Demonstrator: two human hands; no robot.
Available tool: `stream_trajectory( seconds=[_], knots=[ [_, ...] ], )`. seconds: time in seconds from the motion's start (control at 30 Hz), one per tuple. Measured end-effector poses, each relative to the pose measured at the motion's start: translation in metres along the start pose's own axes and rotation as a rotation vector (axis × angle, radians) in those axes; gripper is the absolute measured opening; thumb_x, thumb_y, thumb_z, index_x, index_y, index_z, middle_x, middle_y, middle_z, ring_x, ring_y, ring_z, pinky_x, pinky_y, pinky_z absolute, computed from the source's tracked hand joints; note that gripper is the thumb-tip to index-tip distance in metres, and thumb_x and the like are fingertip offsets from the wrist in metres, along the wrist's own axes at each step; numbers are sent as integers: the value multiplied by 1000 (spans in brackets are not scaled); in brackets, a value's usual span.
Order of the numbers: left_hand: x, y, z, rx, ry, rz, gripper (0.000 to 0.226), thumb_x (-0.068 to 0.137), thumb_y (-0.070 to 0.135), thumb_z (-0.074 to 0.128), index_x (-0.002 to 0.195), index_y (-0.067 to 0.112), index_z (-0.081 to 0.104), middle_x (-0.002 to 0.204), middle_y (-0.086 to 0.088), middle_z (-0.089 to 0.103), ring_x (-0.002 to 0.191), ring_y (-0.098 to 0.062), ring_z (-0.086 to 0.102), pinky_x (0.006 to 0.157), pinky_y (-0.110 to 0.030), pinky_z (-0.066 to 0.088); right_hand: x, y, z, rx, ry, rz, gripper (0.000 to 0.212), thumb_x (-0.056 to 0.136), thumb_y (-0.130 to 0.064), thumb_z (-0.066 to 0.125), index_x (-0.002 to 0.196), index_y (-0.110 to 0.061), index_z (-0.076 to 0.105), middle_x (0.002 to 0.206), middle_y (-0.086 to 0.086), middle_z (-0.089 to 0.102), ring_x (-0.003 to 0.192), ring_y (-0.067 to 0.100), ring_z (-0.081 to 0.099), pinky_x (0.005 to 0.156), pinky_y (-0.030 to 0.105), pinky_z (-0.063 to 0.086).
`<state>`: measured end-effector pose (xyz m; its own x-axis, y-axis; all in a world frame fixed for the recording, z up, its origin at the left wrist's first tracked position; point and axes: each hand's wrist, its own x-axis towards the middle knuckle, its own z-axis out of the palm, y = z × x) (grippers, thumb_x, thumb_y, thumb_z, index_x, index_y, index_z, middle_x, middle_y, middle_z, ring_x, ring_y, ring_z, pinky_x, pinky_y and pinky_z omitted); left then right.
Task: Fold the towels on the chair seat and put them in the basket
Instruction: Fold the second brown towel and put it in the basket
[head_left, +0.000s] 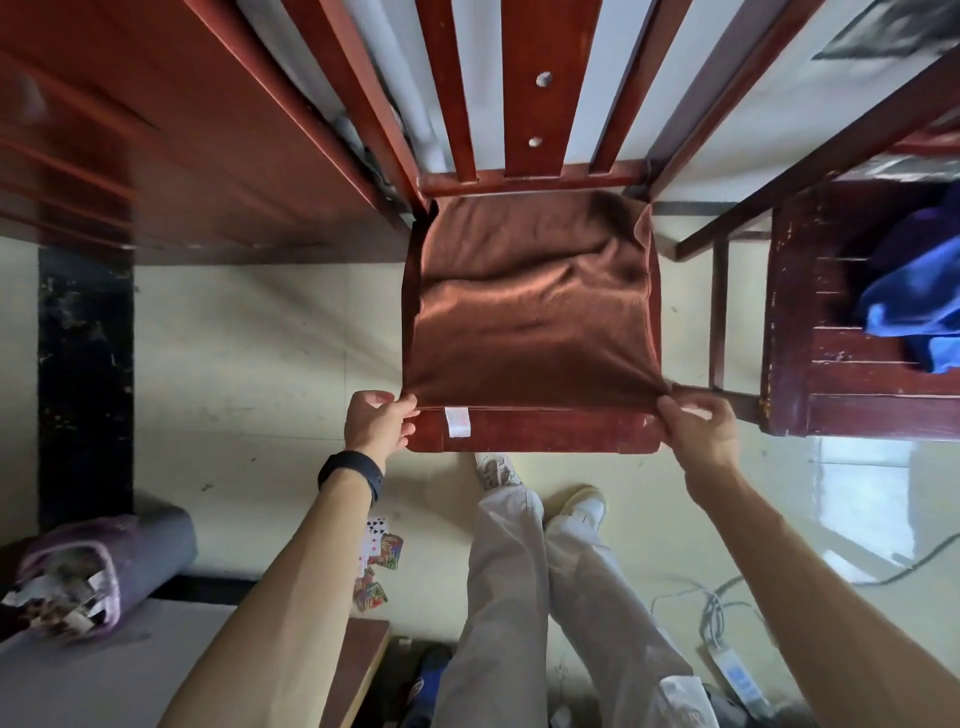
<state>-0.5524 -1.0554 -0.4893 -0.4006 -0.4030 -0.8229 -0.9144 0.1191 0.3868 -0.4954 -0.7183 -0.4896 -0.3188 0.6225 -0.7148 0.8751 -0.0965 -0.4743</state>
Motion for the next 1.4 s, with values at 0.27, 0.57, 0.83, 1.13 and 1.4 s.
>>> stream_trajectory(
  seconds=[0.27,0.57,0.83,1.13,1.4],
  knots=[
    [-139,95,-78,-203,-281,207,12,91,13,67,102,16,68,79,-6,62,39,-5,36,46,-20,27,-99,-121,-105,193,-119,-261,6,90,-20,70,96,-22,71,69,3,68,57,13,58,63,39,60],
    [-249,135,-120,243,-271,506,18,80,14,78,96,22,75,72,5,67,62,-13,53,61,-25,40,-185,-155,-188,-127,-275,-465,24,86,-15,72,107,-26,69,100,-4,70,93,16,65,45,24,52],
    [-284,134,-135,807,191,1031,11,81,29,76,90,22,79,98,1,67,94,-22,62,79,-27,46,-185,-136,-218,-881,-11,-1197,17,95,-24,65,108,-17,74,113,3,57,101,26,56,83,41,55],
    [-290,124,-144,1226,441,1446,18,68,26,86,77,26,70,69,6,63,72,-22,60,58,-31,45,-183,-132,-239,-815,42,-1365,13,86,-21,76,99,-17,76,81,0,71,71,28,68,55,39,57],
    [-257,121,-143,1361,455,1322,14,68,21,86,77,22,76,73,3,66,72,-25,60,57,-33,47,-173,-158,-215,-1028,6,-1431,11,85,-10,73,96,-14,73,77,4,67,72,31,66,53,36,56]
  ],
)
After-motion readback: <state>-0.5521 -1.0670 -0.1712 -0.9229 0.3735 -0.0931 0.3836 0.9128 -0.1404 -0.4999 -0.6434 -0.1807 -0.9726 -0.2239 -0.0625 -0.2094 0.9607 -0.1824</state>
